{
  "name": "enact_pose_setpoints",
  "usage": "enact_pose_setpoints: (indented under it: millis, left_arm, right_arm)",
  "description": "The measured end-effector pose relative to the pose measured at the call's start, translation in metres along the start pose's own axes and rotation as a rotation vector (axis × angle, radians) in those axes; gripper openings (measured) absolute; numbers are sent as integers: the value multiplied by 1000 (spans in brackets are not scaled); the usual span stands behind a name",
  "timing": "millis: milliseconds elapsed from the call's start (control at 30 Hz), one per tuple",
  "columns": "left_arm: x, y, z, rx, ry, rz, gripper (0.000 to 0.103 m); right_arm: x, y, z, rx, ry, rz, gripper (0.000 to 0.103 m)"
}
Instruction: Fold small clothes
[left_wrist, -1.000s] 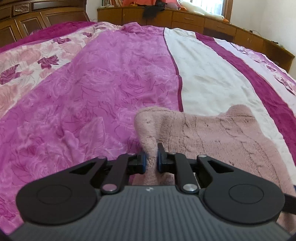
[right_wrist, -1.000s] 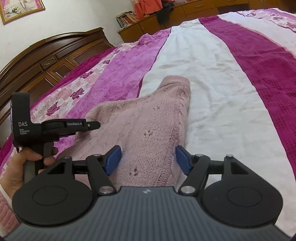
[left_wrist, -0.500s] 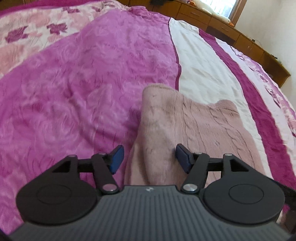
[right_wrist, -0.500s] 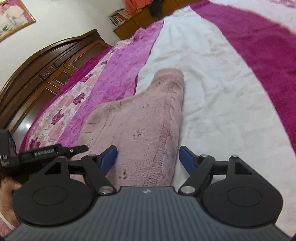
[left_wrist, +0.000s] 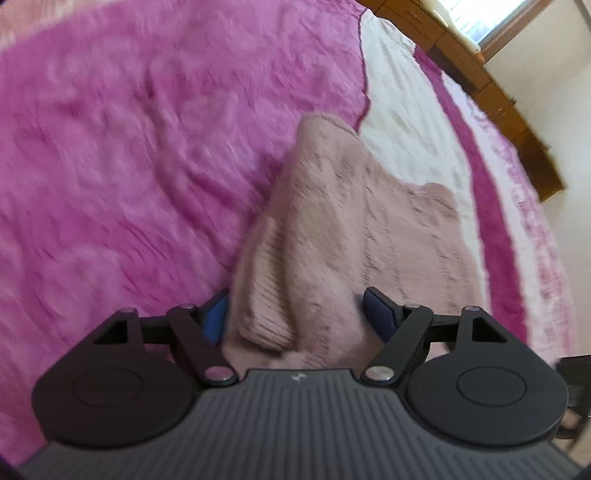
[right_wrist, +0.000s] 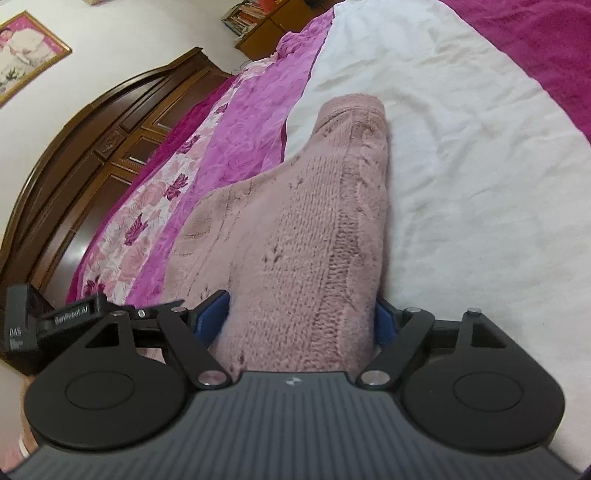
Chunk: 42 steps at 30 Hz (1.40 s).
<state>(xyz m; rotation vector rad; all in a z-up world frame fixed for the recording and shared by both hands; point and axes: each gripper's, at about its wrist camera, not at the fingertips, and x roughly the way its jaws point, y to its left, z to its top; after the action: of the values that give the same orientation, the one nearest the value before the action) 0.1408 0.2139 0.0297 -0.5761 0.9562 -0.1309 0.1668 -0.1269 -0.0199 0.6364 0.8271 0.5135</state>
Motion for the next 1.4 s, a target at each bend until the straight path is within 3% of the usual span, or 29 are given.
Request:
enact_pose_setpoints:
  millis: [67, 200, 267, 367, 600, 833, 1033, 1133, 1233, 1400]
  left_arm:
    - [4, 0, -4, -24, 20, -50, 77]
    - [9, -7, -12, -15, 2, -62, 73]
    - [10, -9, -15, -14, -4, -76, 55]
    - [6, -6, -15, -67, -17, -113, 44]
    - [-13, -22, -21, -68, -43, -148, 42]
    - [-16, -52, -52, -95, 11, -304, 42]
    - [-19, -88, -85, -27, 76, -369, 42]
    - [-18, -100, -105, 21, 103, -346, 43]
    - [-12, -104, -120, 79, 115, -272, 43]
    - [-8, -101, -131, 155, 118, -165, 51]
  right_arm:
    - [2, 2, 1, 0, -5, -2, 75]
    - [1, 7, 3, -2, -23, -7, 56]
    - [-4, 12, 6, -17, -33, 3, 53]
    - [-16, 26, 14, -66, -55, 28, 51]
    - [-63, 47, 28, -112, -107, 43, 50]
    - [-149, 33, 20, -79, -156, -6, 50]
    - [-202, 1, -9, -29, -138, -66, 51]
    - [-203, -18, -27, 8, -87, -129, 51]
    - [-200, -33, -48, 30, -42, -190, 54]
    - [-200, -42, -74, 1, -39, -247, 60]
